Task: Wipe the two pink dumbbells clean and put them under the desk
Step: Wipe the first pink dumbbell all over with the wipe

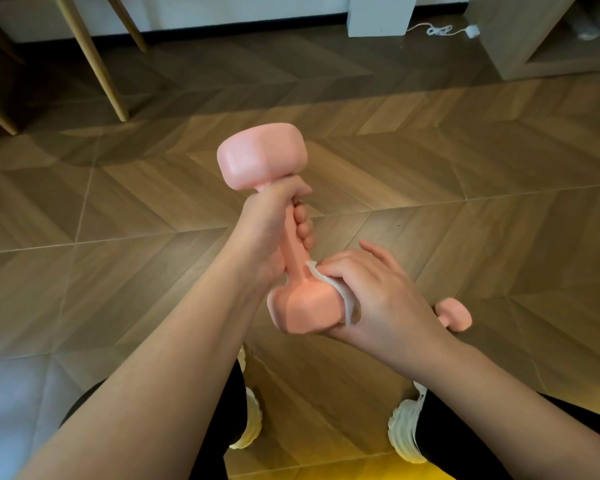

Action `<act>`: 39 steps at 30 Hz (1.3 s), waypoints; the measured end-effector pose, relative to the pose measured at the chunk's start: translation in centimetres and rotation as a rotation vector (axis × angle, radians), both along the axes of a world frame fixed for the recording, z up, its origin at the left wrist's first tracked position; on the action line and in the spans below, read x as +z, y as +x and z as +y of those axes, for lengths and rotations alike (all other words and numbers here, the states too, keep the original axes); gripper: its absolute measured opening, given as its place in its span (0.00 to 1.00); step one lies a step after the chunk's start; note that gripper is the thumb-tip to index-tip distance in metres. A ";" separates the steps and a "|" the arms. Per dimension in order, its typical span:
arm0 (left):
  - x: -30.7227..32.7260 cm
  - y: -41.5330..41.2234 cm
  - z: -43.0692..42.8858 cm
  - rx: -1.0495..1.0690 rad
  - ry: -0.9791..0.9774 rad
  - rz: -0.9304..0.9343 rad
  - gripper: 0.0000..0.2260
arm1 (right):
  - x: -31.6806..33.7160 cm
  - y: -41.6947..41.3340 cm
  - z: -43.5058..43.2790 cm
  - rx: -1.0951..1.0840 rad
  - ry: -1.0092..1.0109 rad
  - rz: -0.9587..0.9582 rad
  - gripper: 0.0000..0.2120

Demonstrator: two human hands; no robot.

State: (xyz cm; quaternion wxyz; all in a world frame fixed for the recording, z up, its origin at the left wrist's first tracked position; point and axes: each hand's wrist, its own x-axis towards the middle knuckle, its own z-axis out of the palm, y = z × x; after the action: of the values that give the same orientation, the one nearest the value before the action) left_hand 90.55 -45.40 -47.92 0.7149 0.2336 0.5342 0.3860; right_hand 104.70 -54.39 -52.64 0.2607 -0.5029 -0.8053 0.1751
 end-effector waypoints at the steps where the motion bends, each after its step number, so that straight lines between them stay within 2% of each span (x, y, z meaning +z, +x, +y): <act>1: 0.0 0.0 0.0 -0.004 0.001 -0.004 0.13 | -0.3 0.3 0.1 0.024 -0.029 0.013 0.25; 3: -0.1 0.0 0.0 -0.004 0.016 -0.029 0.13 | -0.5 0.7 0.1 0.031 -0.045 0.021 0.27; 7: -0.7 0.2 -0.4 -0.026 0.131 0.052 0.06 | 0.0 1.0 0.3 -0.026 0.065 -0.017 0.21; 9: -1.1 0.3 -0.5 -0.059 0.082 0.061 0.10 | 0.0 0.8 0.4 -0.048 0.106 -0.052 0.20; 13: -1.5 0.7 -0.7 -0.008 -0.004 0.143 0.08 | -0.1 0.4 0.4 -0.021 0.064 -0.098 0.19; 16: -1.2 0.8 -0.8 0.002 -0.008 0.082 0.09 | 0.3 0.4 0.5 0.022 0.018 -0.080 0.23; 19: -1.0 0.7 -0.5 0.011 -0.014 0.029 0.09 | 0.6 0.7 0.5 0.012 0.038 -0.053 0.22; 22: -1.1 0.5 -0.4 0.027 0.017 0.056 0.06 | 0.1 0.6 0.3 -0.007 0.120 -0.103 0.20; 25: -1.5 0.4 -0.4 0.005 0.009 0.106 0.07 | -0.7 0.8 0.4 -0.027 0.133 -0.172 0.21; 28: -1.3 0.4 -0.3 -0.022 0.019 0.120 0.08 | -0.5 0.5 0.4 -0.054 0.085 -0.142 0.21; 33: -0.4 0.6 -0.3 -0.041 0.034 0.037 0.11 | 0.2 -0.2 0.4 -0.074 0.065 -0.057 0.23; 36: -0.6 0.6 -0.4 -0.042 0.035 0.069 0.07 | 0.1 0.2 0.5 -0.107 0.111 -0.099 0.20; 39: -0.8 0.9 -0.3 -0.061 -0.033 0.091 0.08 | -0.3 0.4 0.5 -0.108 0.124 -0.154 0.21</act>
State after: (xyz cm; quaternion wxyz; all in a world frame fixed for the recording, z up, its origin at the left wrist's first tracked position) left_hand 91.41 -45.73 -48.75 0.7050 0.2552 0.5651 0.3443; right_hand 105.07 -53.92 -52.97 0.2375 -0.5406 -0.8039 0.0715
